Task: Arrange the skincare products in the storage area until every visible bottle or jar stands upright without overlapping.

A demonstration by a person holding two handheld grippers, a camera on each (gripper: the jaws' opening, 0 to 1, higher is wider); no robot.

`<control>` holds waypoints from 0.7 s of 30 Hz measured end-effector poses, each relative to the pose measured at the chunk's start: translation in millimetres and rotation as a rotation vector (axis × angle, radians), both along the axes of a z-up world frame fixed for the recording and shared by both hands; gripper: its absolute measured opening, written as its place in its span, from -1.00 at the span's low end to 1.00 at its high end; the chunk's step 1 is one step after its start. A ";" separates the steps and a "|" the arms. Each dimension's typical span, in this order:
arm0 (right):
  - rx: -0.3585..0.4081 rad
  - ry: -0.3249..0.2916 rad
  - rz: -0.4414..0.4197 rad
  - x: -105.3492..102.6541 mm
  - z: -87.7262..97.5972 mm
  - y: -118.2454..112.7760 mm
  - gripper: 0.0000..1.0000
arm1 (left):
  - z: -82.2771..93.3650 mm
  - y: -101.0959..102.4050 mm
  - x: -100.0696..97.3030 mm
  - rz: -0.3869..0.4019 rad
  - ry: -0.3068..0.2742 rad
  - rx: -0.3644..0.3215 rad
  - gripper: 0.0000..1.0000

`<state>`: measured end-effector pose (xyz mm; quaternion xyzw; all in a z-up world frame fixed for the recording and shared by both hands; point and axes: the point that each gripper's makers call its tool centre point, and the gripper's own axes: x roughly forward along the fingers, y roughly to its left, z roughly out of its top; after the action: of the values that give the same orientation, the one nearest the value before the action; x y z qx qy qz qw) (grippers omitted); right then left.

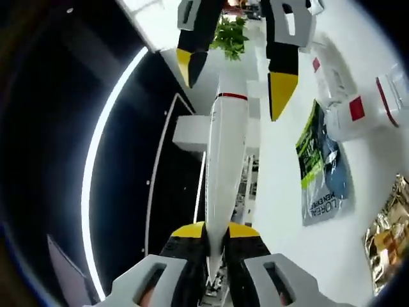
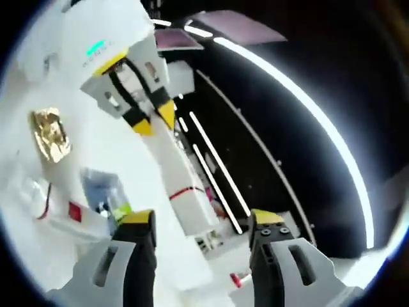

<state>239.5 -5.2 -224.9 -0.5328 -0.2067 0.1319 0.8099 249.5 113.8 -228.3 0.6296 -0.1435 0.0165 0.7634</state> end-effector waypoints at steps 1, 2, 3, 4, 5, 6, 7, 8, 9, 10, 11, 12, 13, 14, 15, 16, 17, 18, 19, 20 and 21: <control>-0.004 0.004 -0.002 -0.8 -4.3 -0.7 0.03 | 0.7 -2.0 -2.2 -0.008 -0.006 0.003 -0.83; -0.008 0.007 -0.004 -1.6 -8.6 -1.5 0.01 | 1.4 -3.9 -4.4 -0.016 -0.013 0.005 -0.83; -0.061 0.002 -0.017 -2.0 -15.3 -2.6 0.02 | 2.5 -8.7 -7.3 -0.032 -0.029 0.018 -0.83; -0.102 -0.014 -0.041 -2.1 -18.4 -4.4 0.04 | 3.9 -13.9 -10.6 -0.047 -0.050 0.040 -0.83; -0.105 -0.026 -0.047 -3.2 -20.0 -4.3 0.03 | 2.6 -19.2 -12.4 -0.064 -0.054 0.054 -0.83; -0.113 -0.024 -0.047 -3.7 -21.1 -3.9 0.00 | 1.2 -20.0 -12.2 -0.059 -0.048 0.057 -0.83; -0.102 -0.025 -0.042 -4.2 -19.8 -4.5 -0.06 | -0.8 -21.9 -11.7 -0.061 -0.043 0.062 -0.83; -0.099 -0.029 -0.040 -4.3 -18.2 -4.9 -0.16 | -2.1 -22.9 -11.3 -0.063 -0.038 0.067 -0.83; -0.088 -0.031 -0.044 -4.6 -16.4 -6.2 -0.23 | -3.6 -23.8 -11.3 -0.066 -0.033 0.070 -0.83; -0.075 -0.031 -0.054 -5.1 -14.5 -8.4 -0.30 | -5.5 -25.6 -11.9 -0.072 -0.029 0.076 -0.83; -0.068 -0.038 -0.062 -5.8 -13.2 -10.1 -0.37 | -6.4 -27.3 -13.0 -0.077 -0.030 0.081 -0.83; -0.073 -0.045 -0.067 -6.4 -12.7 -10.7 -0.41 | -6.7 -28.0 -13.4 -0.079 -0.030 0.084 -0.83; -0.077 -0.051 -0.072 -6.9 -12.3 -11.4 -0.44 | -7.7 -31.1 -15.6 -0.086 -0.030 0.090 -0.82; -0.083 -0.052 -0.069 -8.2 -13.9 -10.5 -0.43 | -9.1 -34.5 -17.6 -0.097 -0.028 0.094 -0.82; -0.090 -0.053 -0.067 -9.5 -15.6 -9.6 -0.41 | -10.6 -37.9 -19.6 -0.109 -0.027 0.098 -0.82; -0.103 -0.057 -0.063 -10.6 -16.9 -8.2 -0.41 | -10.6 -39.9 -21.4 -0.111 -0.035 0.111 -0.82; -0.140 -0.075 -0.073 -10.7 -18.8 -8.1 -0.43 | -10.8 -42.5 -22.9 -0.114 -0.043 0.122 -0.82; -0.171 -0.089 -0.090 -10.3 -19.1 -9.2 -0.45 | -10.4 -43.4 -23.5 -0.115 -0.046 0.124 -0.82; -0.218 -0.105 -0.113 -8.8 -19.9 -11.0 -0.48 | -9.2 -44.1 -23.9 -0.117 -0.050 0.126 -0.82; -0.237 -0.110 -0.118 -7.4 -20.4 -11.3 -0.49 | -8.4 -44.2 -24.6 -0.116 -0.055 0.128 -0.81; -0.244 -0.115 -0.120 -6.6 -20.7 -11.7 -0.51 | -7.4 -44.5 -25.7 -0.115 -0.064 0.134 -0.81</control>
<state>233.0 -16.9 -245.6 -0.6454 -0.2030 0.0768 0.7323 223.9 69.3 -235.6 0.6691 -0.2045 -0.0171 0.7143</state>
